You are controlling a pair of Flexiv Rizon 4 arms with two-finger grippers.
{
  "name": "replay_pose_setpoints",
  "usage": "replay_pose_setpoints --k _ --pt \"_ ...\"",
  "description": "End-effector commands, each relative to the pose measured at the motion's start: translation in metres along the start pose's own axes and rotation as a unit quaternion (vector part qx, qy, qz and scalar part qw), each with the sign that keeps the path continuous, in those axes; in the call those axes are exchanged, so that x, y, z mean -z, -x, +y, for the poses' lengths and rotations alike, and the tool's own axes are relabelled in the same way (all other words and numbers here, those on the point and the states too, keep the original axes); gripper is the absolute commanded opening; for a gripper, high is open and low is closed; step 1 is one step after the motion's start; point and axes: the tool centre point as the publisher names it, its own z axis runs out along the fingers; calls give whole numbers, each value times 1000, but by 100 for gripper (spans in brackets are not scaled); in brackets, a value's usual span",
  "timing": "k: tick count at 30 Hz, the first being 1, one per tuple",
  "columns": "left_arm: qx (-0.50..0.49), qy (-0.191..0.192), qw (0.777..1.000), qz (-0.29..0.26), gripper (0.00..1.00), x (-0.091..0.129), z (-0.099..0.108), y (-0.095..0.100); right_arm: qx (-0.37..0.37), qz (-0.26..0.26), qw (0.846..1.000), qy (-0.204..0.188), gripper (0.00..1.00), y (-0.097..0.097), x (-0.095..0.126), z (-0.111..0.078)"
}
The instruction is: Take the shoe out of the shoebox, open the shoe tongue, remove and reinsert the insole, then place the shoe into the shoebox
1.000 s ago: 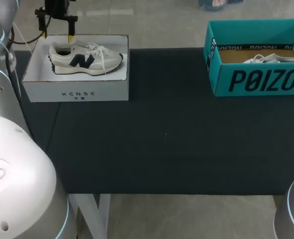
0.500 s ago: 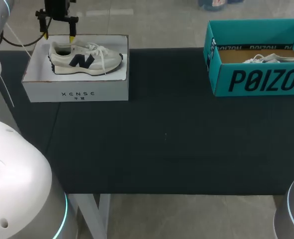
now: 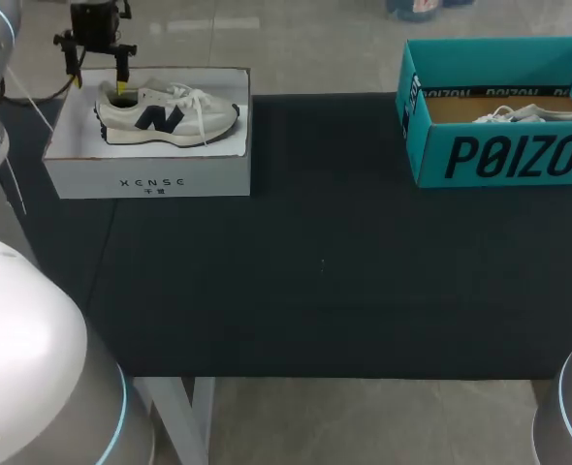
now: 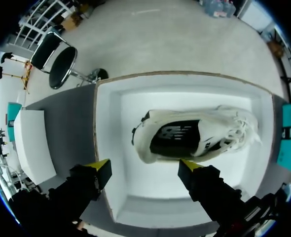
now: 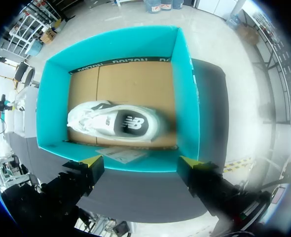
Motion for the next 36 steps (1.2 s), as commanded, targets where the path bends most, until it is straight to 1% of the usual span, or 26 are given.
replay_pose_setpoints --k 1,2,4,6,7,8,9,10,11,12,13,17,18,19,23,27,31,32,33,36 --pt "5 33 999 7 86 -14 -25 4 0 0 1000 0 100 0 0 0" --pt "8 33 999 7 85 -15 -26 4 0 0 1000 0 100 0 0 0" --pt "11 37 999 8 77 -18 -28 6 0 0 1000 0 100 0 0 0" --pt "12 39 999 7 73 -20 -29 7 0 0 1000 0 100 0 0 0" --pt "13 39 999 8 57 -22 -30 7 0 0 1000 0 100 0 0 0" --pt "13 40 999 8 53 -22 -31 7 0 0 1000 0 100 0 0 0" --pt "14 41 999 8 54 -23 -31 7 0 0 1000 0 100 0 0 0" --pt "12 42 999 12 59 -23 -32 7 0 0 1000 0 100 0 0 0" --pt "10 44 999 15 58 -24 -32 8 0 0 1000 0 100 0 0 0" --pt "11 44 999 17 50 -24 -33 8 0 0 1000 0 100 0 0 0" --pt "11 45 999 18 47 -25 -34 9 0 0 1000 0 100 0 0 0" --pt "9 45 999 23 45 -26 -36 12 0 0 1000 0 100 0 0 0" --pt "7 44 999 25 40 -26 -36 13 0 0 1000 0 100 0 0 0" --pt "5 43 999 27 40 -27 -36 13 0 0 1000 0 100 0 0 0" --pt "-9 38 999 30 45 -29 -37 15 0 0 1000 0 100 0 0 0" --pt "-17 37 999 32 44 -33 -37 16 0 0 1000 0 100 0 0 0" --pt "-29 38 998 33 49 -38 -35 14 0 0 1000 0 100 0 0 0" --pt "-32 40 998 35 49 -41 -34 14 0 0 1000 0 100 0 0 0" --pt "-32 41 998 34 46 -44 -34 13 0 0 1000 0 100 0 0 0" --pt "-32 45 998 35 45 -50 -35 13 0 0 1000 0 100 0 0 0"
